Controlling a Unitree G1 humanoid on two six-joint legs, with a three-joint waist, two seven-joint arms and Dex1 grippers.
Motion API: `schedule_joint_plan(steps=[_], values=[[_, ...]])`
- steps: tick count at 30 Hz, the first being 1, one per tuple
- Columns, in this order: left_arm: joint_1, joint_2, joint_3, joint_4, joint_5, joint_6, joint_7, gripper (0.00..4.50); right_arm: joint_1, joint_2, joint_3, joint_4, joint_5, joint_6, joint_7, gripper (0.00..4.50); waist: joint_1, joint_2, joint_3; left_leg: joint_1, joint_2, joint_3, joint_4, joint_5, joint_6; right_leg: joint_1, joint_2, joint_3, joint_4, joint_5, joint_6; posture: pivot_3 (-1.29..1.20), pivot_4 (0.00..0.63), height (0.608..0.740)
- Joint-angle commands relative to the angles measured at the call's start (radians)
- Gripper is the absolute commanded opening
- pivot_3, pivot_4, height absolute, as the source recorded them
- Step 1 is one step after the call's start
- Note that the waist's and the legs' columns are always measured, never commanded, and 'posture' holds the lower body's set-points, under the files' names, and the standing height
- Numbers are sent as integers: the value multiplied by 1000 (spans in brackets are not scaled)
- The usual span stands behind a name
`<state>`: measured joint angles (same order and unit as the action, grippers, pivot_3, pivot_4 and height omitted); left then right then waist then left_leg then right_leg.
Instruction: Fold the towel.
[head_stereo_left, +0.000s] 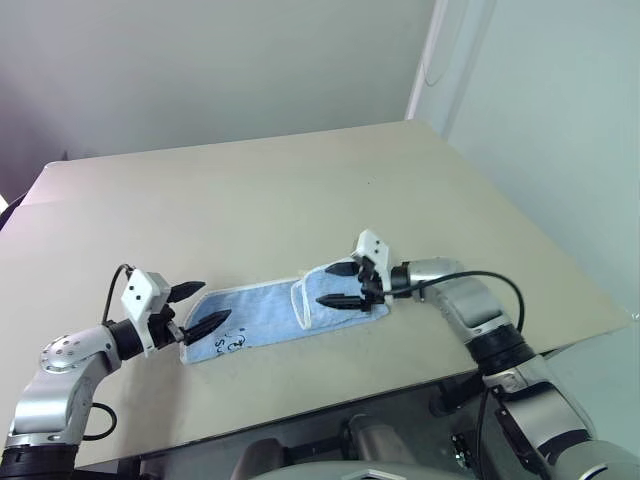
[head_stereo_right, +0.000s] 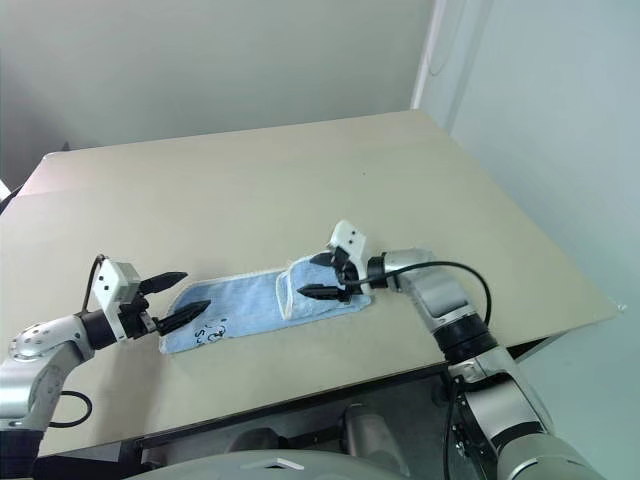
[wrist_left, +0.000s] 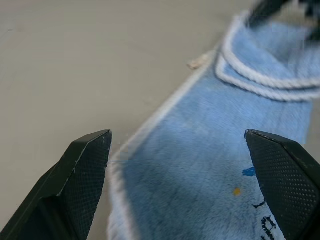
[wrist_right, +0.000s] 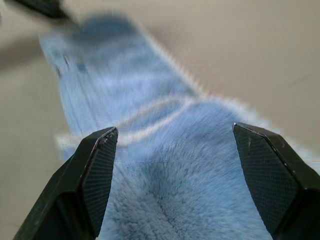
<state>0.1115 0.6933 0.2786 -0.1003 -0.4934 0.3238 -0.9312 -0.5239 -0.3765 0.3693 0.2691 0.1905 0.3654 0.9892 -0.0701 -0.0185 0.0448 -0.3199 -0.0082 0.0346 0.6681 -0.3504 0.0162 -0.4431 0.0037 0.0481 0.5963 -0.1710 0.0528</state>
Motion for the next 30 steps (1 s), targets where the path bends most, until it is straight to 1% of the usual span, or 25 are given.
schedule_joint_plan(steps=[1, 4, 7, 9, 12, 15, 18, 20, 23, 26, 30], values=[[7, 28, 65, -31, -23, 9, 3, 4500, -34, 47, -1, 101, -71, -91, -68, 3853, 0, 0, 0, 0, 0, 0, 0, 0, 0, 0, 0, 0, 0, 1, -2, 0, 0, 740], [10, 31, 83, -33, -27, 16, 0, 4500, -23, 43, 16, 118, -94, -131, -28, 3853, 0, -1, -1, 0, 0, 0, 0, 0, 0, 0, 0, 0, 0, 2, -4, 0, 0, 740], [7, 28, 97, -34, -38, 36, 2, 4500, -24, 45, 9, 125, -108, -135, -23, 3853, 0, -2, -1, 0, 0, 0, 0, 0, 0, 0, 0, 0, 0, 2, -4, 0, 0, 740], [10, 33, 103, -36, -51, 75, 12, 4500, -25, 33, -13, 81, -76, -112, 16, 3853, 0, -2, -1, 0, 0, 0, 0, 0, 0, 0, -1, 0, 0, 2, -4, 0, 0, 740], [28, 66, 101, -29, -41, 154, 32, 4500, -46, 22, -86, 3, 27, -9, 70, 3853, 0, -1, -1, 1, 0, 0, 0, 0, 0, 0, 0, 0, 0, 2, -4, 0, 0, 740], [42, 93, 109, -1, -42, 219, 52, 4500, -66, 13, -153, -63, 106, 78, 88, 3853, 0, -1, -1, 0, 0, -1, 0, 0, 0, 0, 0, 0, 0, 2, -4, 0, 0, 740], [26, 102, 163, 24, -149, 379, 56, 4500, -85, 12, -214, -101, 168, 164, 72, 3853, 0, -1, -1, 1, 0, -1, 0, 0, 0, 0, 0, 0, 0, 2, -4, 0, 0, 740], [25, 120, 166, 27, -169, 469, 70, 4500, -82, 9, -225, -112, 172, 196, 52, 3853, 0, -2, -1, 0, 0, -2, 0, 0, 0, 0, 0, -1, 0, 2, -4, 0, 0, 740], [3, 148, 121, 61, -146, 587, 120, 4500, -70, 7, -224, -123, 166, 225, 27, 3853, 1, -1, -1, 0, 0, -2, 0, 0, 0, 0, 0, -2, 0, 2, -4, 0, 0, 740], [-4, 154, 48, 49, -126, 630, 122, 4500, -57, 7, -227, -134, 177, 267, 11, 3853, 2, -1, -1, 0, 0, -2, 0, 0, 0, 0, 0, -2, 0, 2, -4, 0, 0, 740], [-65, 132, -34, 40, -140, 729, 134, 4500, -48, 7, -233, -148, 186, 299, -8, 3853, 6, 6, -4, 1, -2, -2, 0, 0, 0, 1, -2, -2, 0, 2, -4, 0, 0, 740]])
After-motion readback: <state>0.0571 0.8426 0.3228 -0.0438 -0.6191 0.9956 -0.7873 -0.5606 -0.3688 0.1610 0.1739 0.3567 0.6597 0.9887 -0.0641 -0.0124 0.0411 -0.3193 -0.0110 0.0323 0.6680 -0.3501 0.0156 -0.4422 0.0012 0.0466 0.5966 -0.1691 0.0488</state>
